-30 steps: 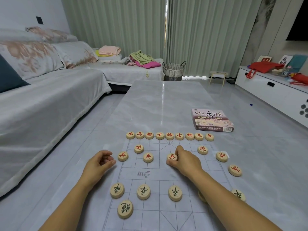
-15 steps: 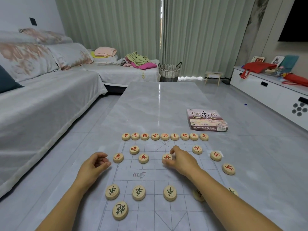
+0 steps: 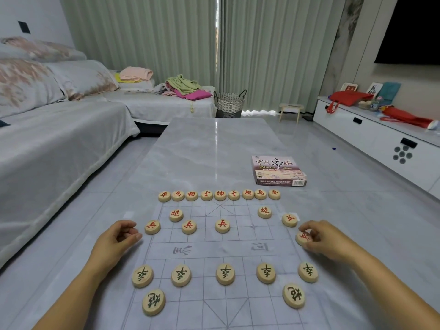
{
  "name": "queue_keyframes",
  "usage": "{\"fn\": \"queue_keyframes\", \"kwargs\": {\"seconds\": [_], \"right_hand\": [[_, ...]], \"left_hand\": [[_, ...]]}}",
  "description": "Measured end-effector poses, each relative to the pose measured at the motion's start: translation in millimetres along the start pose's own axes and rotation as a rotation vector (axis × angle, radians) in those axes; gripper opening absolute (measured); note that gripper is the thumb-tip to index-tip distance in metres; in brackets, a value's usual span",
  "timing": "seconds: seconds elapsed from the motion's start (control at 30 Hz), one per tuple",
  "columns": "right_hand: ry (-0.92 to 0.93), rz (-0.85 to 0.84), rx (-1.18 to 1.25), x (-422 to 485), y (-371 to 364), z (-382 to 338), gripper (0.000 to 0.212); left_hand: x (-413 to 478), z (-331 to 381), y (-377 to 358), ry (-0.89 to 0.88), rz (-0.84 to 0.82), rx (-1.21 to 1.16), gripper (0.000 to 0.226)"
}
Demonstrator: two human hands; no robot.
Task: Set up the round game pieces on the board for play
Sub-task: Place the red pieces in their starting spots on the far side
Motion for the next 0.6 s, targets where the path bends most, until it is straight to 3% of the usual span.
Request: {"fn": "queue_keyframes", "kwargs": {"seconds": [0.13, 0.33, 0.43, 0.6], "right_hand": [[0.045, 0.063, -0.021, 0.6, -13.8, -35.0, 0.03], [0.076, 0.151, -0.125, 21.7, -35.0, -92.6, 0.045], [0.07, 0.101, -0.069, 30.5, -42.4, -94.3, 0.052], [0.118, 0.11, -0.05, 32.2, -44.7, -92.5, 0.039]], "left_hand": [[-0.6, 0.8, 0.2, -0.008, 0.0, 0.009, 0.025], [-0.9, 0.9, 0.5, -0.021, 0.004, 0.021, 0.023], [0.7, 1.7, 1.3, -0.032, 0.008, 0.022, 0.023], [2.0, 0.3, 1.5, -0.028, 0.014, 0.02, 0.023]]}}
Point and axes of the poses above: each hand's wrist, its own x-axis towards the middle knuckle, its own y-axis out of the back of the hand, z = x × y, the point moved 10 cm from there along x, towards the middle knuckle, and after that the axes turned 5 degrees about x, right-handed, at the moved point
